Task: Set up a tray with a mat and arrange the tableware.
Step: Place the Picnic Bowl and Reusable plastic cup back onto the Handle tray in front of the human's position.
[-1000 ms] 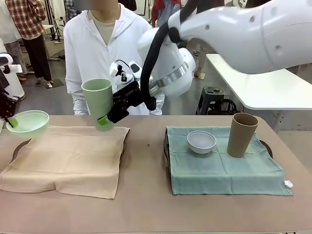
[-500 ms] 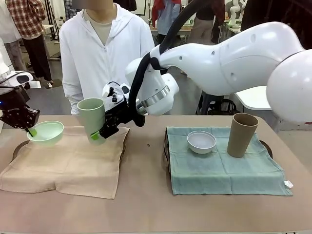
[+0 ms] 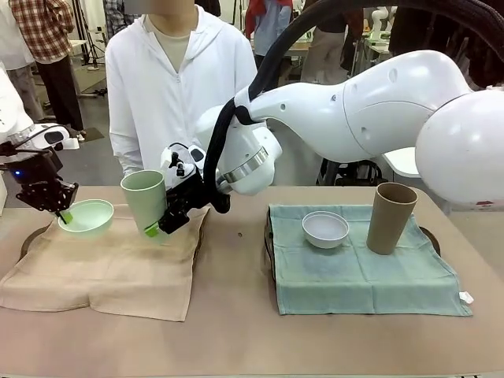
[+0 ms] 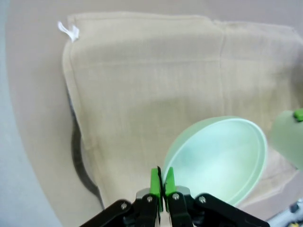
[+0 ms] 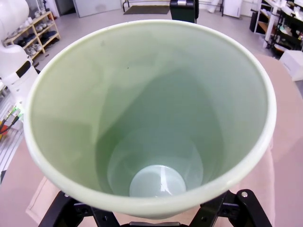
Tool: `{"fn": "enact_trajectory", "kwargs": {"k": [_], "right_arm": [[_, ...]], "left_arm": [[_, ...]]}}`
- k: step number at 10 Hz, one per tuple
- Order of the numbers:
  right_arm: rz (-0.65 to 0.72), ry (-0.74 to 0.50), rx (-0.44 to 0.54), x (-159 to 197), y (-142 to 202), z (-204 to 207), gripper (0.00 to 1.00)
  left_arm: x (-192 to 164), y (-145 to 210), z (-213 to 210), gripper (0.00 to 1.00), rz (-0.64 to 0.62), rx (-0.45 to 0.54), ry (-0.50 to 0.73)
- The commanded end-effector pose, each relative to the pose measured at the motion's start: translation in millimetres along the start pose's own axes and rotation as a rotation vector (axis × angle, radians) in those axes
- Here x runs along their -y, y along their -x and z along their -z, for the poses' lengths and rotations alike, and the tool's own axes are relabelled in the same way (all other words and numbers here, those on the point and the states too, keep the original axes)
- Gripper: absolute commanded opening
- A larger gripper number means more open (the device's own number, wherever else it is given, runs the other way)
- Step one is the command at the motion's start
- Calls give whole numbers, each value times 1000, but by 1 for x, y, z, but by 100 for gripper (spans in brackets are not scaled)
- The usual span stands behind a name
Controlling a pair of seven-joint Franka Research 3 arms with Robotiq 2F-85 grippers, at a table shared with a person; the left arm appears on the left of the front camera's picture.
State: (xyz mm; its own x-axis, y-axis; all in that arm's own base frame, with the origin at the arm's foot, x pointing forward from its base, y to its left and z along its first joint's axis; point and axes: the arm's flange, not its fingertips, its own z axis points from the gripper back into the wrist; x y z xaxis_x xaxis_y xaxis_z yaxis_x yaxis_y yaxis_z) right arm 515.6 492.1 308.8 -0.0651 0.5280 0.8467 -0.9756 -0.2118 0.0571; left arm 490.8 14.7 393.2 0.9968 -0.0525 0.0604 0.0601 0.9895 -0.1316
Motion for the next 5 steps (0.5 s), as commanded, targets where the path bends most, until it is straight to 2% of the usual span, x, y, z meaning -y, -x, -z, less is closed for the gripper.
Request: {"fn": "enact_trajectory", "kwargs": {"k": [1,5], "right_arm": [[4,-2,6,0,2,2,80],[-17,-29,-5,7,7,6,81]], "left_arm": [[2,6,-12,4,1,-29,-5],[-3,-4,4,4,26,8,33]]}}
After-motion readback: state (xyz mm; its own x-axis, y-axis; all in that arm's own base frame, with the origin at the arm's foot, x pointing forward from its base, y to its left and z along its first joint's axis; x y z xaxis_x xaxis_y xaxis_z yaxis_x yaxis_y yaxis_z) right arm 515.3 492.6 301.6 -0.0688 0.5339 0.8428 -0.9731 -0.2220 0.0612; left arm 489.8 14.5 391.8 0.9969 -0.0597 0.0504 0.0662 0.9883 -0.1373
